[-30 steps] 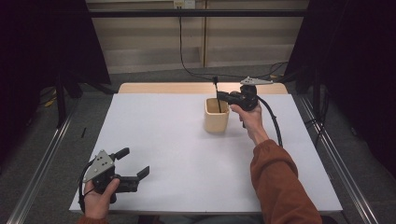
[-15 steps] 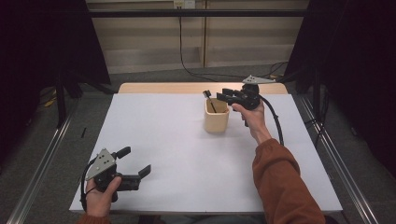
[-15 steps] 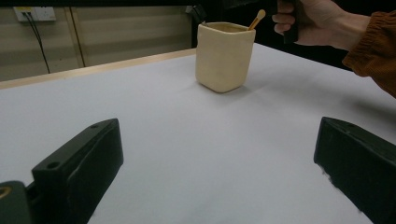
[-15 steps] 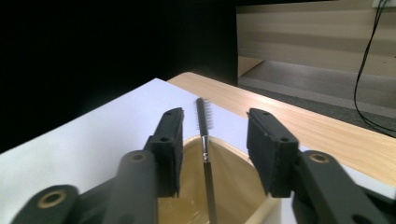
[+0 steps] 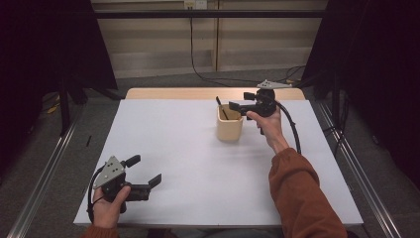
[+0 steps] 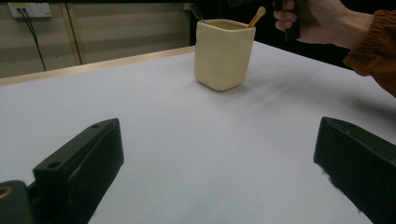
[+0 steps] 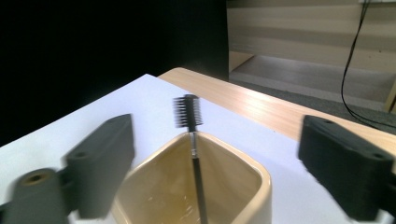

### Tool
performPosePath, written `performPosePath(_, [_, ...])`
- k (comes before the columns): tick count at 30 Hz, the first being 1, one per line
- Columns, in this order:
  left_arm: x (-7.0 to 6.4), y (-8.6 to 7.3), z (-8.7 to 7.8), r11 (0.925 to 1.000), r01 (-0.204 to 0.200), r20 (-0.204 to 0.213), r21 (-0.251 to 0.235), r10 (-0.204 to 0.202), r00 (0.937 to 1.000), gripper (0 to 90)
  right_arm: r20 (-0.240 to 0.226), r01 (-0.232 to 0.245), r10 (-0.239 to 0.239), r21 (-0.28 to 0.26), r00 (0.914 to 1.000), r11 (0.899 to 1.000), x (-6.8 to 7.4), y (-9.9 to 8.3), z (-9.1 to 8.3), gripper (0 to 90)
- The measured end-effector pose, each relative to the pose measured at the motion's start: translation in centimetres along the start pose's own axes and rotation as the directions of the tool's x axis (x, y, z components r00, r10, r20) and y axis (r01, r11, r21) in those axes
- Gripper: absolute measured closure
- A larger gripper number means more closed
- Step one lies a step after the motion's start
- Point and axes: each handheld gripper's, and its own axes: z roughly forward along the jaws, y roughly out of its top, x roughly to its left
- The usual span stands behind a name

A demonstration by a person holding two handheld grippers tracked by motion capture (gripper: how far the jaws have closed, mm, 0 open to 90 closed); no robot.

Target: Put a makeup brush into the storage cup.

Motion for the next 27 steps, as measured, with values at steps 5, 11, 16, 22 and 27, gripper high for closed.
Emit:
performPosePath(5, [-0.1,0.0,-0.3,1.0000,-0.008,-0.002,-0.003,0.008,1.0000,1.5,-0.004,0.026,-0.026,-0.005,0.9996,1.000,0.4,0.2,-0.5,1.5])
performPosePath(11, [-0.2,-0.2,-0.8,0.9999,-0.006,-0.002,-0.012,0.006,1.0000,1.5,0.002,0.036,-0.036,-0.014,0.9993,0.999,1.2,0.4,-0.9,2.1])
performPosePath(16, [-0.3,-0.1,-0.9,0.9998,-0.010,-0.001,-0.017,0.010,0.9999,1.5,0.027,0.043,-0.043,-0.028,0.9987,0.999,1.8,0.1,-1.5,3.1])
performPosePath(22, [-0.3,0.0,-0.9,0.9998,-0.009,-0.007,-0.019,0.008,0.9999,1.5,0.060,0.026,-0.023,-0.045,0.9979,0.999,1.7,-0.6,-2.9,3.7])
performPosePath(27, [-0.1,0.0,-1.0,0.9998,-0.014,-0.013,-0.017,0.014,0.9998,1.5,0.062,0.048,-0.044,-0.060,0.9971,0.997,1.8,-0.6,-4.3,3.5])
